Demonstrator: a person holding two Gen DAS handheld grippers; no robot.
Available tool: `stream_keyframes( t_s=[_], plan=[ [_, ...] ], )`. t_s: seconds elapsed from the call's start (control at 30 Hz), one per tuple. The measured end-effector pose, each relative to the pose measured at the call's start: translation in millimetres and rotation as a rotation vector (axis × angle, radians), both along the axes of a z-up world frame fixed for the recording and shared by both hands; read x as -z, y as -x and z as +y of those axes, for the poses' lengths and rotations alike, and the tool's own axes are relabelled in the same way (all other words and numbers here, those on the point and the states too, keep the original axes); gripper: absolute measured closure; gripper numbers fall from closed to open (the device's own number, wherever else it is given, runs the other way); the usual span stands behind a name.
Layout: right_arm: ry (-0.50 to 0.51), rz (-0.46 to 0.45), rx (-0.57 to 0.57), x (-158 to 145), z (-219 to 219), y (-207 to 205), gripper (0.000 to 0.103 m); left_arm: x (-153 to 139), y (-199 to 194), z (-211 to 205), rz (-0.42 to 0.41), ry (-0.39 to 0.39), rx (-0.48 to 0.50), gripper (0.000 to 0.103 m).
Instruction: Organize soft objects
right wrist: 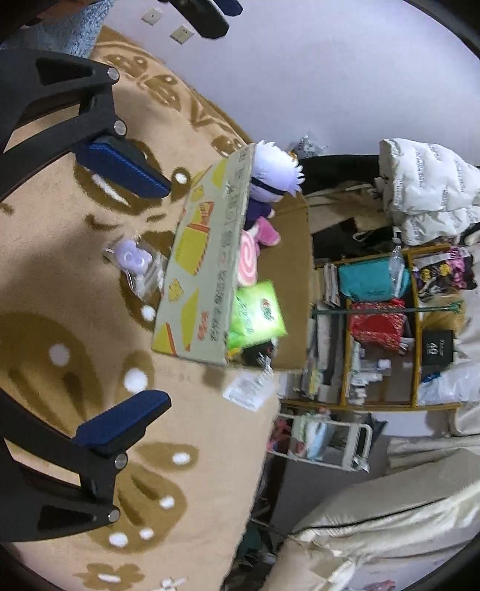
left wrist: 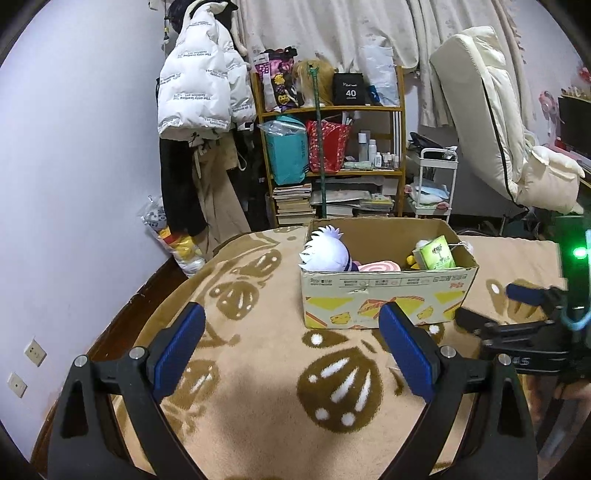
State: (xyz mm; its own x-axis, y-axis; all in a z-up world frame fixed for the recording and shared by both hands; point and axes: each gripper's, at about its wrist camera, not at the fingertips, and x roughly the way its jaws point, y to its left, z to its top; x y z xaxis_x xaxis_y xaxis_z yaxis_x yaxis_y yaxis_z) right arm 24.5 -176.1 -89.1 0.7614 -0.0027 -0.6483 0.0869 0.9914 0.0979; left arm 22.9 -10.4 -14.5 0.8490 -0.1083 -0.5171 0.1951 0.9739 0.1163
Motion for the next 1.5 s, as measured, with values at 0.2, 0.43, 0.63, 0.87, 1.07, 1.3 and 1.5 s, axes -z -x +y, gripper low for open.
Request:
stream_keyframes(
  t_s=[0.2,0.43,0.63,0.87,1.07,1.3,1.5],
  plan=[
    [0.004,0.033,0.002,18.6,7.5,-20.0,0.000,1.2,2.0,-4.4,-0.002,0.003,0.039,0.009],
    [-0.028,0.100,0.013,45.9,16.3,-46.7,0.000,5.4,0.6,-9.8,0.008,-0.004,0.067,0.009],
    [0.011,0.161,0.008,66.6,25.5,-62.1,0.000,8.3,-8.5,-4.1,0.044,0.019,0.051,0.009],
    [0.019,0.220,0.027,89.9,31.6,-77.7,0.000,10.2,-16.5,7.2,0.069,0.050,0.018,0.009],
    [0.067,0.259,0.066,102.7,34.3,-85.5,0.023,11.0,-17.8,8.8,0.070,0.045,0.007,0.009],
    [0.025,0.271,0.097,99.1,22.0,-76.9,0.038,12.4,-19.9,7.2,0.078,0.033,0.010,0.009],
    [0.023,0.249,0.070,91.5,21.6,-60.8,0.074,14.7,-19.6,4.5,0.076,0.014,0.013,0.009]
  ],
)
